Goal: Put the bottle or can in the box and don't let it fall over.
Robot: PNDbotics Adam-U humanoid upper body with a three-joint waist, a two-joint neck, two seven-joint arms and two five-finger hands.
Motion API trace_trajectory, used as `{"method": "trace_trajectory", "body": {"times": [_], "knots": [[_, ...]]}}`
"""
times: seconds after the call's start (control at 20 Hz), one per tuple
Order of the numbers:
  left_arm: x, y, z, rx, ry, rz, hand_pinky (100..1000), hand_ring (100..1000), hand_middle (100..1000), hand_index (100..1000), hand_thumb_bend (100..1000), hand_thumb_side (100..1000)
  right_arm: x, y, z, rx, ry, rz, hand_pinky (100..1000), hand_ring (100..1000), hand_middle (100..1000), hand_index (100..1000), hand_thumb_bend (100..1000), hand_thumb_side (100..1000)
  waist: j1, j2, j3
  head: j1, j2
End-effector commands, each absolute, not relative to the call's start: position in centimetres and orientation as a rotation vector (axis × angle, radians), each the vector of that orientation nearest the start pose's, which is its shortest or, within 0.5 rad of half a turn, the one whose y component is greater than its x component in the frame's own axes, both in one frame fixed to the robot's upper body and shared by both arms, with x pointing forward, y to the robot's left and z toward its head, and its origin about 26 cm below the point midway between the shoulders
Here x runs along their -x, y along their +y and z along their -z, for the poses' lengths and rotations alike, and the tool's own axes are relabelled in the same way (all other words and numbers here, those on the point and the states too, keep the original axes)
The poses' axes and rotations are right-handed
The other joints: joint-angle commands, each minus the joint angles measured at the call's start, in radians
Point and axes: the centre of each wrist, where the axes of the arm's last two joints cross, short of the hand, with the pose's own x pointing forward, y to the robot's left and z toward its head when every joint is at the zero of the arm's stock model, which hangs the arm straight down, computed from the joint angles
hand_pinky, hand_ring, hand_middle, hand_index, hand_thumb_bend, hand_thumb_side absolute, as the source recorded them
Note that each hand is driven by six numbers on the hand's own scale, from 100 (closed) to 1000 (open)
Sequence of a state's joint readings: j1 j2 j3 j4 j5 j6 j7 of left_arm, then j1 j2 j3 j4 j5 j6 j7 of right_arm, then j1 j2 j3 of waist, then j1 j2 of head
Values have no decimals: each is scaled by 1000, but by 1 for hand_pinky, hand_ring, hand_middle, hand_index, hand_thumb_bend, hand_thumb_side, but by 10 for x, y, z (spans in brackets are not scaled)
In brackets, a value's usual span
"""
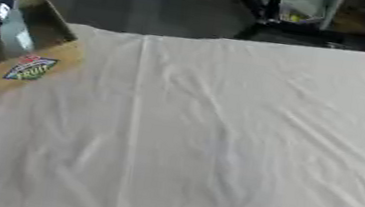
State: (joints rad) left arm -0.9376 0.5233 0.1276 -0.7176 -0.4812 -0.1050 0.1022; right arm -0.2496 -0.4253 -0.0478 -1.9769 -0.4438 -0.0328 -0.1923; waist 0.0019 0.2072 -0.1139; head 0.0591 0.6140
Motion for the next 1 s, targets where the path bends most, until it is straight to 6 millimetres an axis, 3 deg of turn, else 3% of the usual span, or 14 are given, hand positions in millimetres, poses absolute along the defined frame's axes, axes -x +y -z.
{"method": "trace_trajectory", "body": {"times": [0.05,0.45,0.7,1.0], "knots": [[-469,393,-199,-929,-1697,447,1000,1000,1000,875,121,903,-293,-293,-205,-85,-2250,10,1000,1000,952,1000,100,470,1,-24,2,-1,0],[-440,398,-207,-830,-1729,471,1000,1000,1000,889,100,826,-293,-294,-206,-77,-2249,13,1000,1000,951,1000,100,470,5,-27,7,-13,0],[-412,391,-217,-770,-1850,445,1000,1000,1000,847,100,717,-293,-295,-206,-71,-2253,17,1000,1000,951,1000,100,470,5,-26,12,-17,-7],[-386,380,-221,-736,-1906,418,1000,1000,1000,881,100,699,-292,-297,-205,-65,-2252,15,1000,1000,950,1000,100,470,3,-29,19,-20,-13]]}}
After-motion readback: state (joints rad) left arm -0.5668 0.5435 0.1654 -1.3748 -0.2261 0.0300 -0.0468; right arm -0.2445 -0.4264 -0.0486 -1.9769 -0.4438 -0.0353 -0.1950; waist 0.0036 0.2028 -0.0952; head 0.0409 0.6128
